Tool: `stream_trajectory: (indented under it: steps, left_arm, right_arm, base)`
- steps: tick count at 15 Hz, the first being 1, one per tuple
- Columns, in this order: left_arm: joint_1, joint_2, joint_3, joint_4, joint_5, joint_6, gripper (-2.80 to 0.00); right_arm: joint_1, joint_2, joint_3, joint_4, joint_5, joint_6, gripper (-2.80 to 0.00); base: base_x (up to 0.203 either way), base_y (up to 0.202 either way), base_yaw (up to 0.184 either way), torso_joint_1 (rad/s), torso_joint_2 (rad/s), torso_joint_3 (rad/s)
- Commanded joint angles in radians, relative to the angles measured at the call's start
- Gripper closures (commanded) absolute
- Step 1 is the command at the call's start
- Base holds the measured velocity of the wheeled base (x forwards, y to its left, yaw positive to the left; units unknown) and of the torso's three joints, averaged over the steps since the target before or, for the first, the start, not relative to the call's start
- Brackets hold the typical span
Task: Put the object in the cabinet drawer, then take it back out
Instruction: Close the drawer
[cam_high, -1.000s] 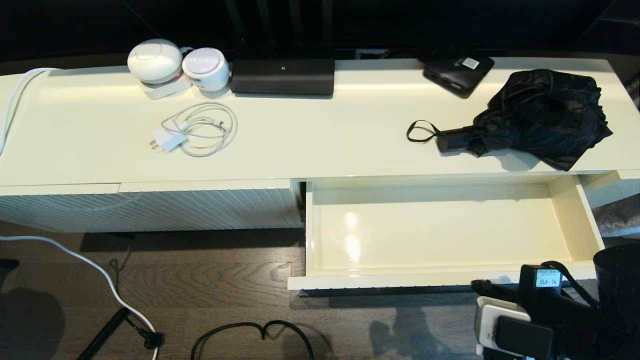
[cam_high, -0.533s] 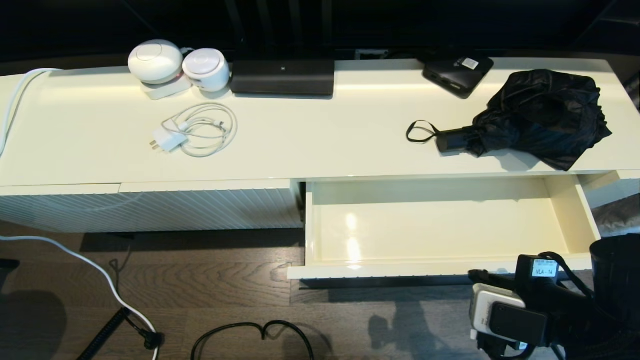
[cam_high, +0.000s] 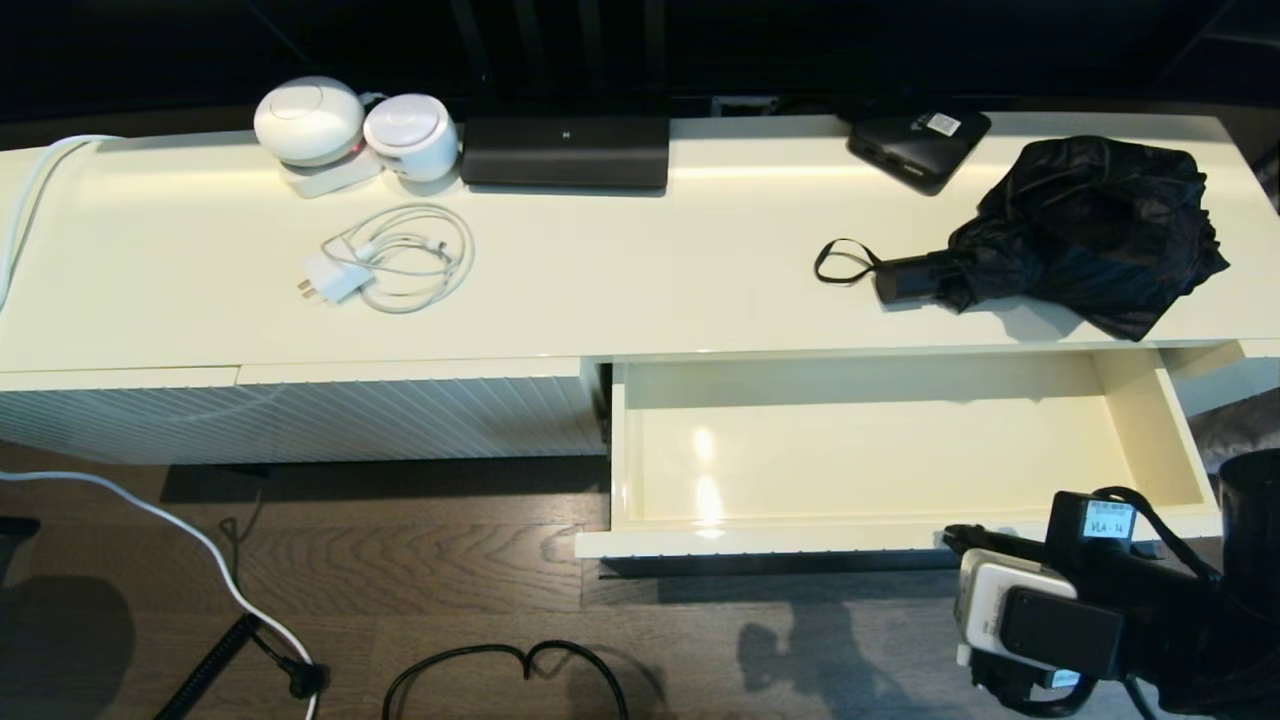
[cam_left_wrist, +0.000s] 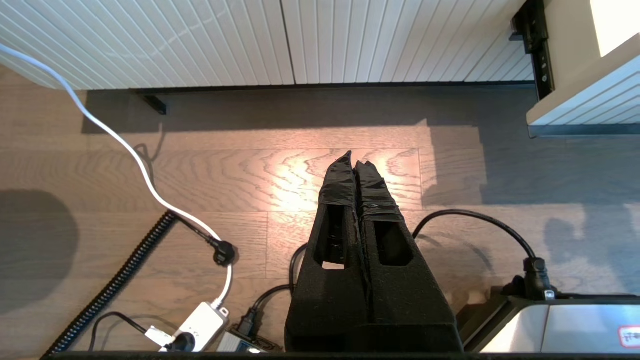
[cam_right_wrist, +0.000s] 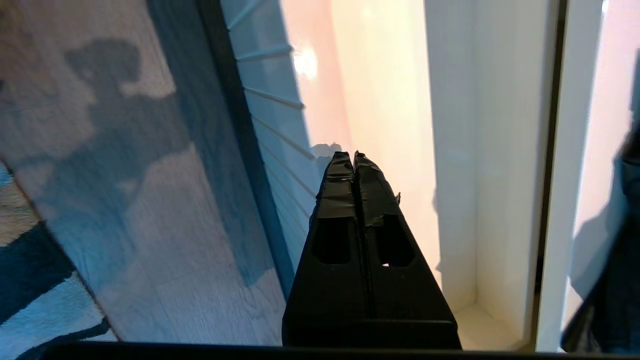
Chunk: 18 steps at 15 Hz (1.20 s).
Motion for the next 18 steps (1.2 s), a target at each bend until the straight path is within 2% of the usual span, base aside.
stream_trajectory:
  steps: [1, 4, 6, 7, 10, 16, 18]
  left_arm:
    - [0.0, -0.003, 0.001, -0.001, 0.0, -0.001, 0.0]
    - [0.0, -0.003, 0.0, -0.001, 0.0, -0.001, 0.0]
    - [0.0, -0.003, 0.0, -0.001, 0.0, -0.001, 0.0]
    - [0.0, -0.003, -0.001, -0.001, 0.0, -0.001, 0.0]
    - [0.0, -0.003, -0.001, -0.001, 0.0, 0.0, 0.0]
    - [0.0, -0.003, -0.001, -0.001, 0.0, -0.001, 0.0]
    - [0.0, -0.001, -0.001, -0.001, 0.0, 0.0, 0.0]
  right_arm:
    - [0.003, -0.06, -0.015, 0.034, 0.006, -0.008, 0.0]
    - [0.003, -0.124, -0.032, 0.121, 0.013, -0.005, 0.0]
    - [0.006, -0.146, -0.024, 0.174, 0.051, -0.002, 0.0]
    - [0.006, -0.147, -0.017, 0.201, 0.077, -0.005, 0.0]
    - [0.006, -0.116, 0.013, 0.245, 0.09, -0.005, 0.0]
    - [-0.004, -0.013, 0.062, 0.228, 0.083, -0.001, 0.0]
    - [-0.014, 0.011, 0.069, 0.155, 0.074, -0.002, 0.0]
  base:
    - [0.0, 0.0, 0.0, 0.0, 0.0, 0.0]
    - [0.0, 0.0, 0.0, 0.0, 0.0, 0.0]
    - [0.0, 0.0, 0.0, 0.0, 0.0, 0.0]
    - [0.0, 0.0, 0.0, 0.0, 0.0, 0.0]
    - [0.0, 0.0, 0.0, 0.0, 0.0, 0.0]
    - [0.0, 0.0, 0.0, 0.0, 0.0, 0.0]
    - [0.0, 0.0, 0.0, 0.0, 0.0, 0.0]
